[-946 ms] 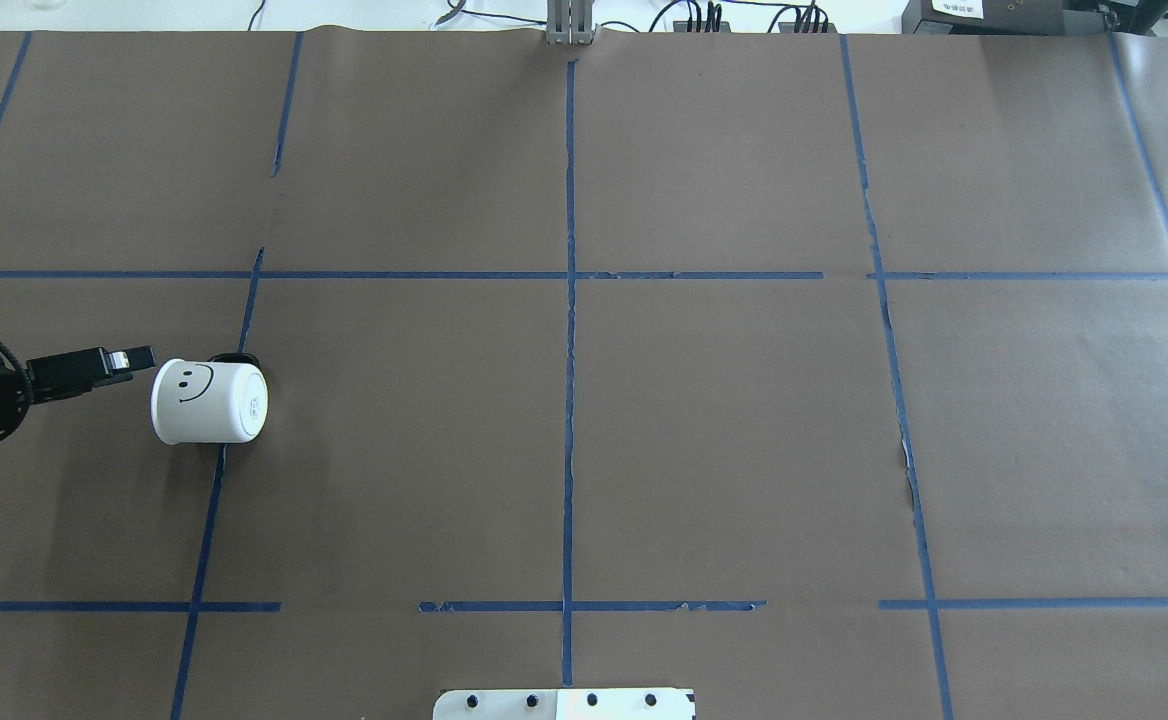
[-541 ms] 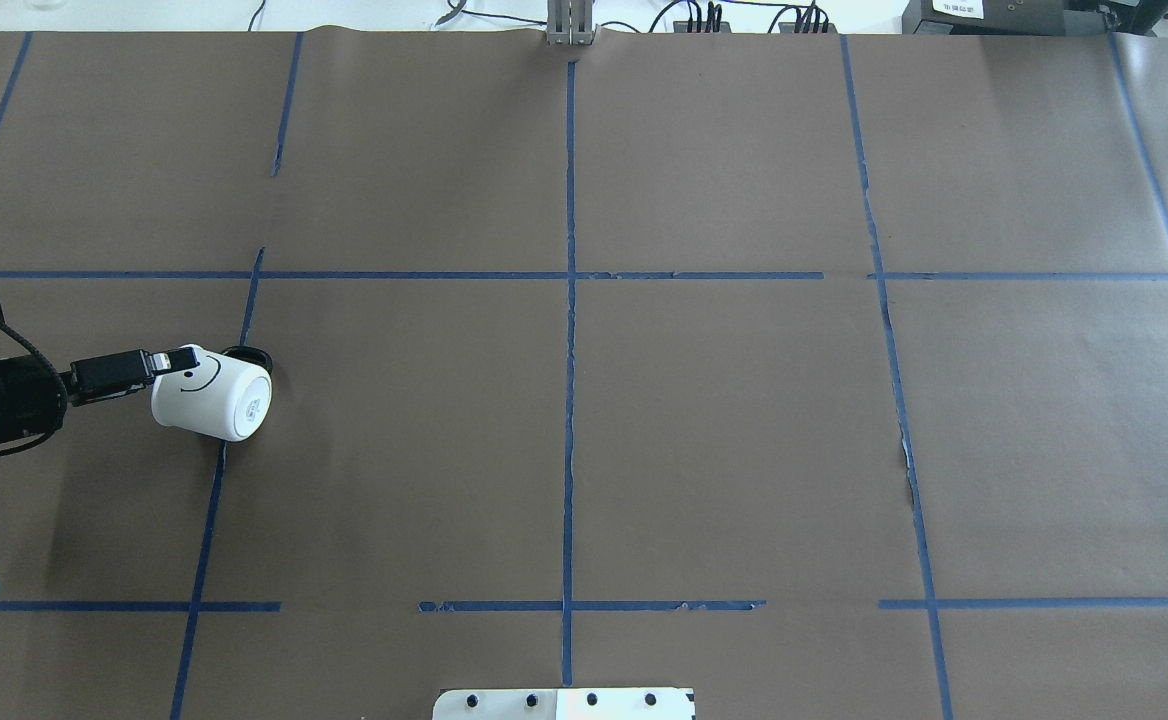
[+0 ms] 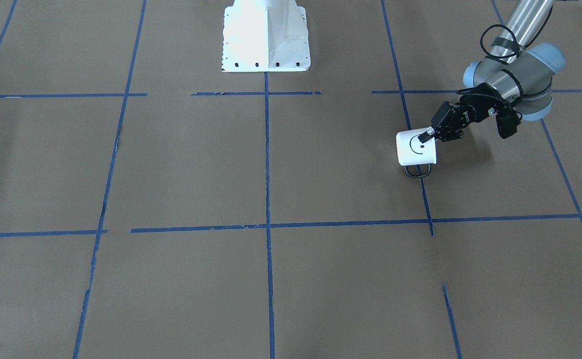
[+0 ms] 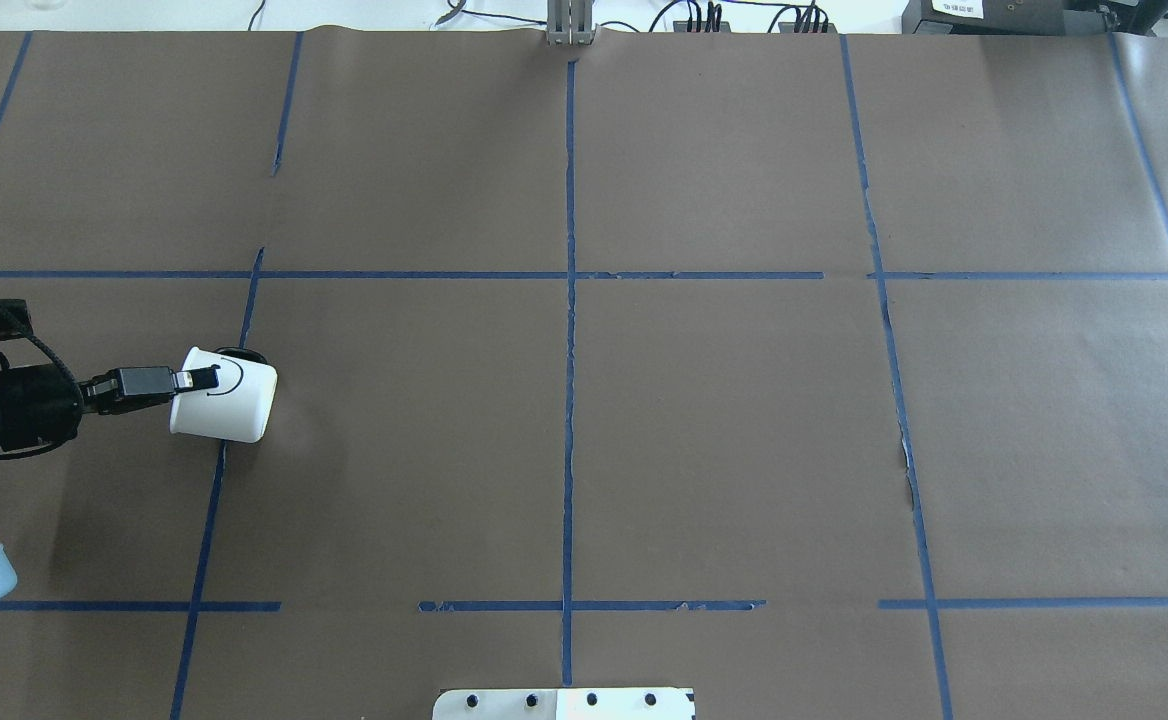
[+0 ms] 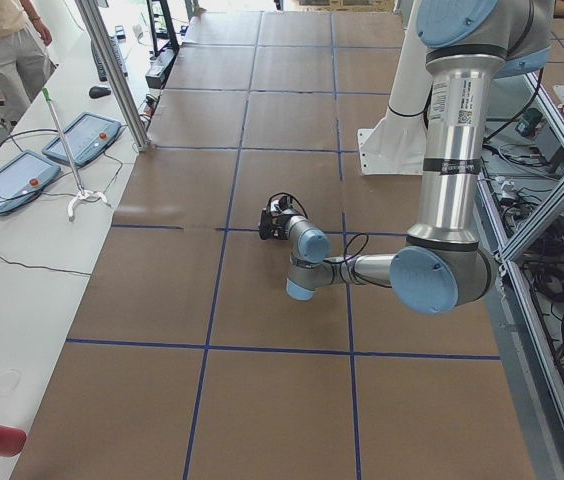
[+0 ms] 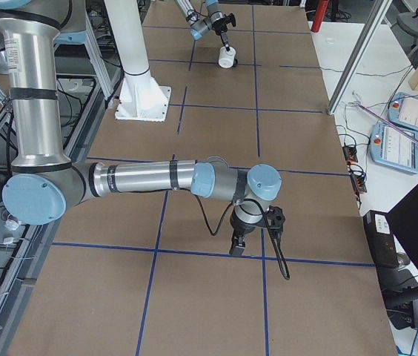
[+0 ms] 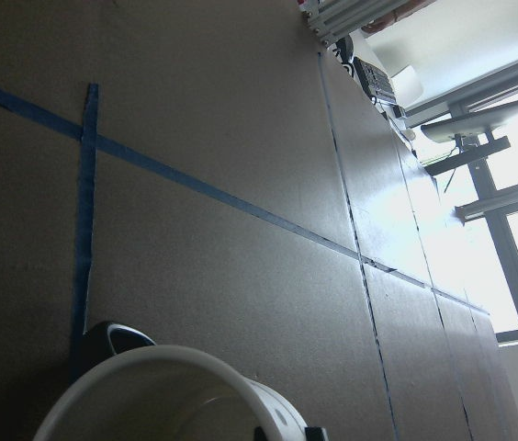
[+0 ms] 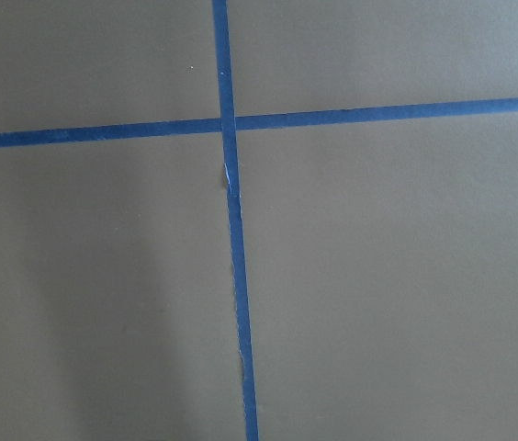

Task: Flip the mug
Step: 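Lift the mug with the left gripper and carry it toward the table center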

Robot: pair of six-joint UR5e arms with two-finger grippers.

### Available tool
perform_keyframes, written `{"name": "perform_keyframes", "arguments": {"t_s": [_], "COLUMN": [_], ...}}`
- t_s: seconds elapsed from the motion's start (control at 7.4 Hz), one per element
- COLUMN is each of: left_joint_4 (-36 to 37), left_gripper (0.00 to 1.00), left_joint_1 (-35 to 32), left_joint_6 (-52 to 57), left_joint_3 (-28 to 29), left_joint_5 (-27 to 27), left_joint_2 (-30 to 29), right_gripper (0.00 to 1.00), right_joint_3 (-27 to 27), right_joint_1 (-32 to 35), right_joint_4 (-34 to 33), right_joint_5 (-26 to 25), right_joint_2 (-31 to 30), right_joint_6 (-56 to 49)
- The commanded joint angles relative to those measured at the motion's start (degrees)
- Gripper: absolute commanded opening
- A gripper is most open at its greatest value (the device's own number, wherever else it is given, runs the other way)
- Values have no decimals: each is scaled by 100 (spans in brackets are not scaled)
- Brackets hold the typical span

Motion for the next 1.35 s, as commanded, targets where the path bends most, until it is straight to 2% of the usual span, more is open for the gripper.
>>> {"name": "perform_keyframes", "arguments": {"t_s": [0.0, 0.27, 0.54, 0.68, 0.81, 1.08, 1.22], "left_joint_4": [-4, 423, 1948, 3043, 4560, 7391, 8388], "left_gripper": [0, 0, 0, 0, 0, 0, 0], "left_joint_1": [-8, -192, -350, -360, -360, -273, -185], "left_joint_6": [-339, -641, -632, -606, -571, -518, -387], "left_joint_3": [-123, -525, -1263, -1719, -2237, -2418, -2383], "left_joint_5": [-190, -288, -420, -403, -385, -359, -228], "left_joint_2": [-254, -545, -668, -765, -957, -2279, -2799], "right_gripper": [100, 100, 100, 100, 100, 100, 100], "right_joint_3": [0, 0, 0, 0, 0, 0, 0], "right_joint_1": [0, 0, 0, 0, 0, 0, 0], "right_joint_4": [0, 0, 0, 0, 0, 0, 0], "right_joint_5": [0, 0, 0, 0, 0, 0, 0], "right_joint_2": [0, 0, 0, 0, 0, 0, 0], "right_joint_6": [0, 0, 0, 0, 0, 0, 0]}}
